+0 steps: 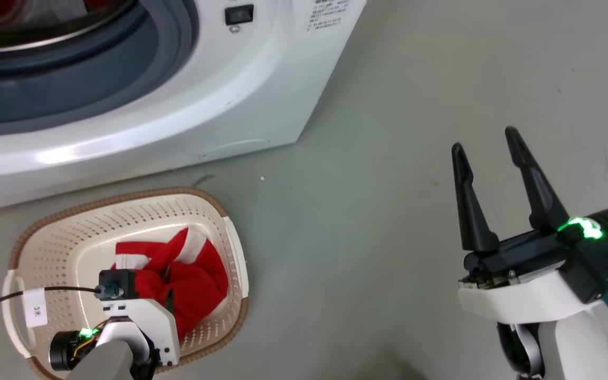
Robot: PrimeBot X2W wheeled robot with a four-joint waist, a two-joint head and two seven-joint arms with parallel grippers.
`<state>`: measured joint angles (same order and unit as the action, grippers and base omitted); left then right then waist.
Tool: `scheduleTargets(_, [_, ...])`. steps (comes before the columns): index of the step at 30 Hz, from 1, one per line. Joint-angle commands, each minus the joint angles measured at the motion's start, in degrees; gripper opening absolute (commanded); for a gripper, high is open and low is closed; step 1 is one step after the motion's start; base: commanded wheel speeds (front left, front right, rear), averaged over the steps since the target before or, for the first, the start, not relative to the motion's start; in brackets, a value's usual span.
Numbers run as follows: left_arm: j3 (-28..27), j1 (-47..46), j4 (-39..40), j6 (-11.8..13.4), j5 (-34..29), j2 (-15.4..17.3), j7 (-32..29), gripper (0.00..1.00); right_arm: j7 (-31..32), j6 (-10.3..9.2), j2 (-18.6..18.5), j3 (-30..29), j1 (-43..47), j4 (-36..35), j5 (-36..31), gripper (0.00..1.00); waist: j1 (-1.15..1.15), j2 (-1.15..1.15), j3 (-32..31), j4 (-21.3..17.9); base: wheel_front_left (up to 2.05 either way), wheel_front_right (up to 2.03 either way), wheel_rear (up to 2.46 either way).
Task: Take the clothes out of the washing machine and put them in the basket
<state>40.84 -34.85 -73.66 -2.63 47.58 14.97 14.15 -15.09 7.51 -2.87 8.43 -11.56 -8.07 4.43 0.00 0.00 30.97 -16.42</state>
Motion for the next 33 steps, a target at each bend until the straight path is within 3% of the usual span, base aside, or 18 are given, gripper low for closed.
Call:
scheduleTargets(1, [0.13, 0.90, 0.05, 0.16, -0.52, -0.24, 0.53, 1.00, -0.12, -0.04, -0.01, 0.11, 0.86, 0.26, -0.52, 1.00, 0.00, 0.00, -2.54, 0.80, 0.00, 0.00, 0.00])
scheduleTargets(8, [-3.21, 3.97, 7.14, 2.90, -2.99, 1.00, 1.08, 1.00, -0.12, -0.04, -0.01, 0.31, 3.51, 1.57, -1.25, 1.00, 0.00, 0.00, -8.45, 2.40, 0.00, 0.00, 0.00])
scheduleTargets(15, [-11.19, 10.77, 18.83, 6.69, -9.57, 2.00, 1.05, 1.00, -0.12, -0.04, -0.02, 0.75, 6.28, 2.44, -1.87, 1.00, 0.00, 0.00, -13.58, 3.67, 0.00, 0.00, 0.00])
scheduleTargets(33, [-30.96, 22.42, 45.01, 8.72, -29.17, -0.16, 1.07, 1.00, -0.12, -0.04, -0.01, 1.36, 10.04, 3.28, -2.63, 1.00, 0.00, 0.00, -20.38, 5.54, 0.00, 0.00, 0.00])
